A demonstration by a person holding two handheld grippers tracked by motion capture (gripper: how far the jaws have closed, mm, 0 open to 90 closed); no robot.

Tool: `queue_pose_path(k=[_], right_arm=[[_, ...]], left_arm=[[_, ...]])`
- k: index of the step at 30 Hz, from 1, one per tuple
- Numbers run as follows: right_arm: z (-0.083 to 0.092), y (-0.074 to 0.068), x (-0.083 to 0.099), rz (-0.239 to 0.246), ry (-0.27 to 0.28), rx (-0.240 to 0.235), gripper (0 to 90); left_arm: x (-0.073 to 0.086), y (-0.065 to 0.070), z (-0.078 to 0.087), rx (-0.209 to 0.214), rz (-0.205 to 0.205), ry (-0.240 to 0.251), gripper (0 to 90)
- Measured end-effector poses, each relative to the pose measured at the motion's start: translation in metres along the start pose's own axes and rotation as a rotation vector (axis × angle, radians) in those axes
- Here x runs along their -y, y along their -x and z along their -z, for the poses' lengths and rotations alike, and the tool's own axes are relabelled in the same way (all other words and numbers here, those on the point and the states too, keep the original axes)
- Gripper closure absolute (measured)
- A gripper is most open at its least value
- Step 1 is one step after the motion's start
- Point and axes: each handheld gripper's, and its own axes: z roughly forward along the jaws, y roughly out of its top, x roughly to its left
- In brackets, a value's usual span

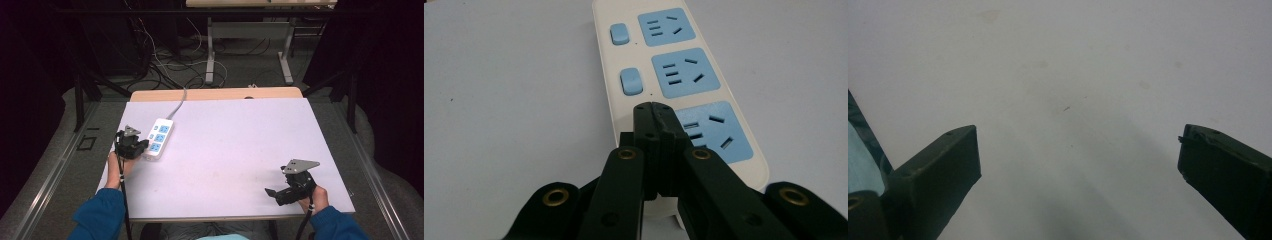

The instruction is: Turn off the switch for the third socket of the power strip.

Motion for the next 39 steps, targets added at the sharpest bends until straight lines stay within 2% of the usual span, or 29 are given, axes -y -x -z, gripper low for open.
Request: queue_pose_path(k=[3,9,12,16,18,20,22,28,29,30,39], right_arm=[[0.0,-0.0001,0.0,-0.001,0.001,0.0,2.8],[-0.0001,-0.0001,0.0,-0.001,0.0,0.001,2.8],[-0.0002,0.0003,0.0,0.004,0.0,0.001,2.9],[0.0,-0.0001,0.0001,-0.001,0.001,0.0,2.9],[0.0001,-0.0002,0.0001,-0.001,0.0,0.001,2.9],[0.0002,-0.0002,0.0,0.0,0.001,0.001,2.9],[0.0002,-0.0002,0.0001,0.0,0.001,0.0,2.9],[0.0001,-0.0003,0.0001,-0.002,0.001,0.001,2.9],[0.0001,-0.0002,0.0001,-0.001,0.001,0.0,2.9],[0.0001,-0.0002,0.0001,-0.001,0.001,0.001,2.9],[0.0006,0.0,0.0002,0.003,0.003,-0.002,2.9]], left_arm=[[0.0006,0.0002,-0.0005,0.004,0.015,0.008,90.0],[0.0008,0.0004,-0.0005,0.001,0.016,0.007,90.0],[0.0014,-0.0002,-0.0014,0.016,0.021,0.008,90.0],[0.0008,0.0004,-0.0009,0.01,0.003,-0.003,90.0],[0.0012,0.0009,-0.0014,0.014,0.018,0.005,90.0],[0.0009,0.0002,-0.0009,0.011,0.005,-0.002,90.0],[0.0012,0.0008,-0.0014,0.014,0.019,0.007,90.0],[0.0011,0.001,-0.0013,0.013,0.019,0.005,90.0],[0.001,0.0005,-0.0009,0.012,0.009,-0.002,90.0],[0.0012,0.001,-0.0013,0.013,0.019,0.006,90.0],[0.0013,0.0006,-0.0013,0.014,0.021,0.007,90.0]])
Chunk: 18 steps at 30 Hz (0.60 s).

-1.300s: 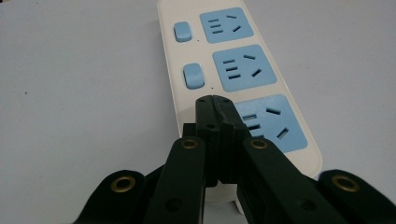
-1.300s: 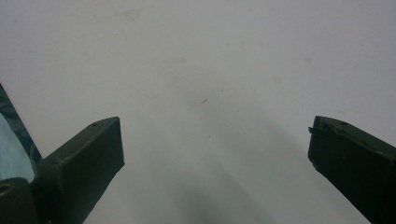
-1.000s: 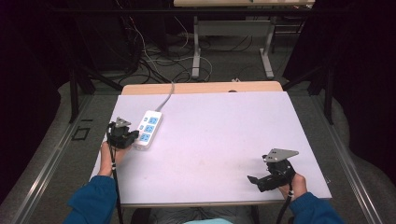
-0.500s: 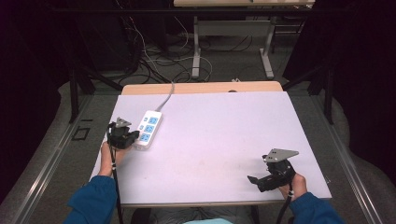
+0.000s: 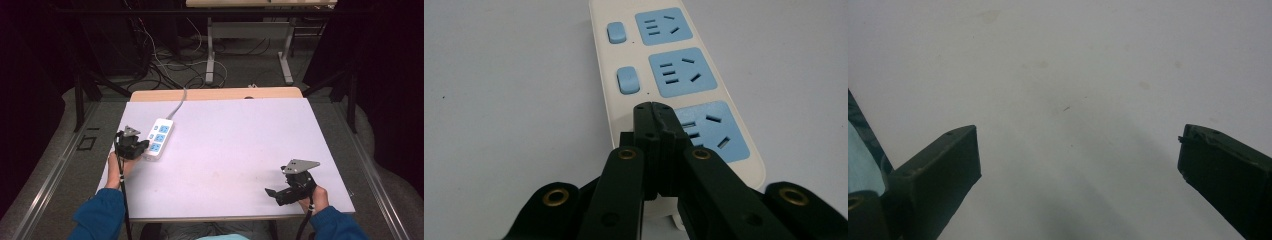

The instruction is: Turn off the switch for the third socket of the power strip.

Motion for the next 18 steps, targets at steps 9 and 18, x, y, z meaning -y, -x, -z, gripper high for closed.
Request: queue_pose_path(k=[9,18], right_arm=[[-0.0001,-0.0001,0.0,0.0,-0.002,0.0,2.9],[-0.0004,-0.0002,-0.0001,-0.001,-0.002,0.003,2.9]], left_arm=[[-0.0003,0.0005,0.0001,-0.002,0.001,-0.002,90.0],[-0.0011,0.0011,0.0007,-0.012,-0.02,-0.016,90.0]])
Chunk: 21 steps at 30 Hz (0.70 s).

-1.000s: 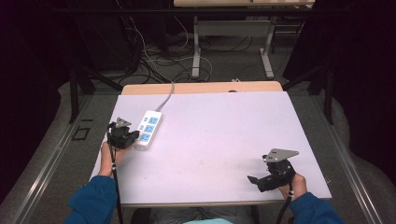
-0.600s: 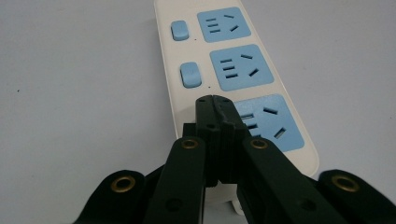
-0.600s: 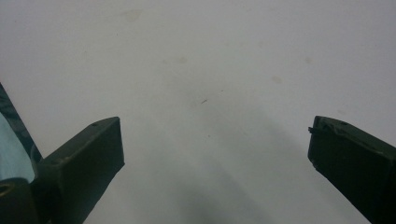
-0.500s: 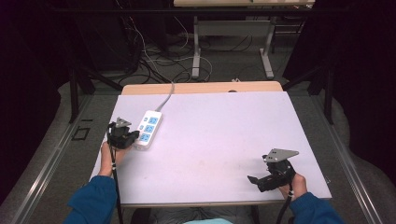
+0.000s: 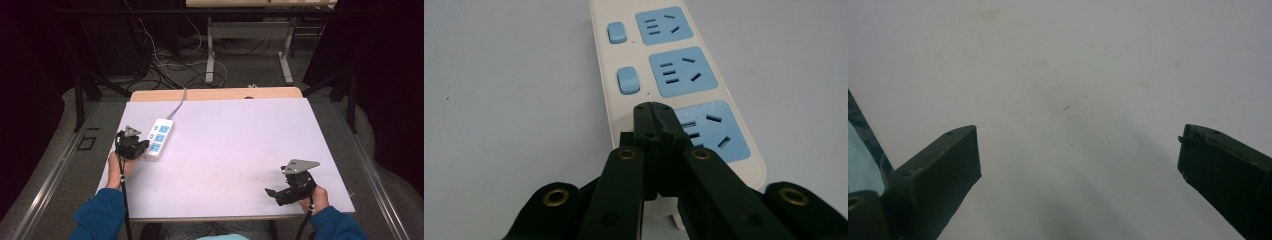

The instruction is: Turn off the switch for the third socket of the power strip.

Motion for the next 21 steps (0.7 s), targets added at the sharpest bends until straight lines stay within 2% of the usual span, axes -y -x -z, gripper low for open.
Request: queue_pose_path(k=[1,19,21], right_arm=[[0.0011,0.0002,-0.0002,0.004,-0.012,-0.003,2.9],[0.0006,0.0001,0.0001,0.004,0.0,0.0,2.9],[0.0013,0.0002,-0.0002,0.005,-0.012,-0.001,3.0]], left_arm=[[0.0,0.0002,-0.0001,0.0,0.001,0.001,90.0],[-0.0003,0.0001,-0.0001,-0.003,-0.009,0.003,90.0],[-0.0003,0.0005,-0.0001,-0.002,-0.008,0.003,90.0]])
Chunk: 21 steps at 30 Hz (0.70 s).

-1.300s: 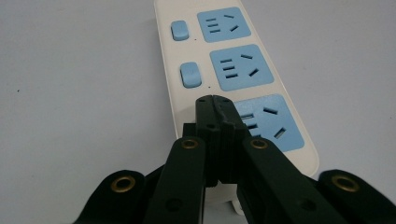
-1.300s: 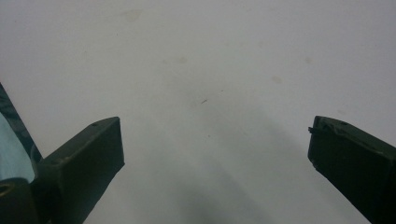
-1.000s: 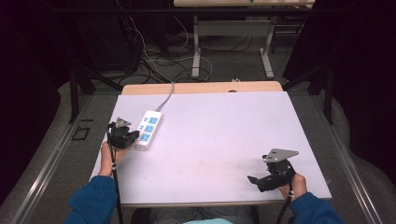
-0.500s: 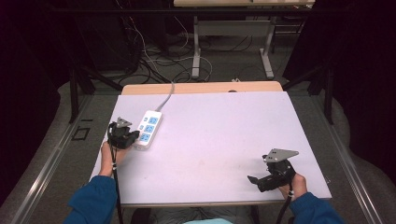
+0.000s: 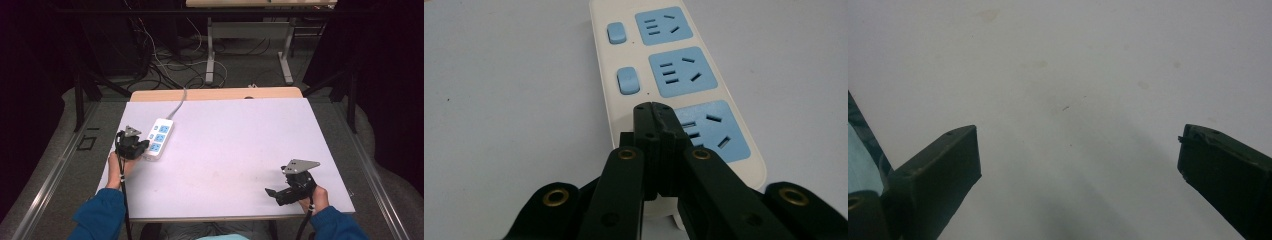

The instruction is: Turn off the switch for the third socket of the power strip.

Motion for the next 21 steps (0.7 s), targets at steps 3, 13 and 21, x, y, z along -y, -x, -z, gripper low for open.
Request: queue_pose_path(k=[3,13,21], right_arm=[[0.0002,0.0,-0.0001,0.0,0.0,0.001,2.9],[-0.0006,0.0001,0.0004,-0.001,0.012,0.002,3.0],[-0.0005,0.0001,0.0003,0.0,0.013,0.002,2.9]], left_arm=[[-0.0001,0.0003,0.0001,-0.003,-0.001,-0.002,90.0],[-0.0006,0.0003,0.0003,-0.007,-0.011,-0.005,90.0],[-0.0008,0.0003,0.0007,-0.007,-0.015,-0.008,90.0]])
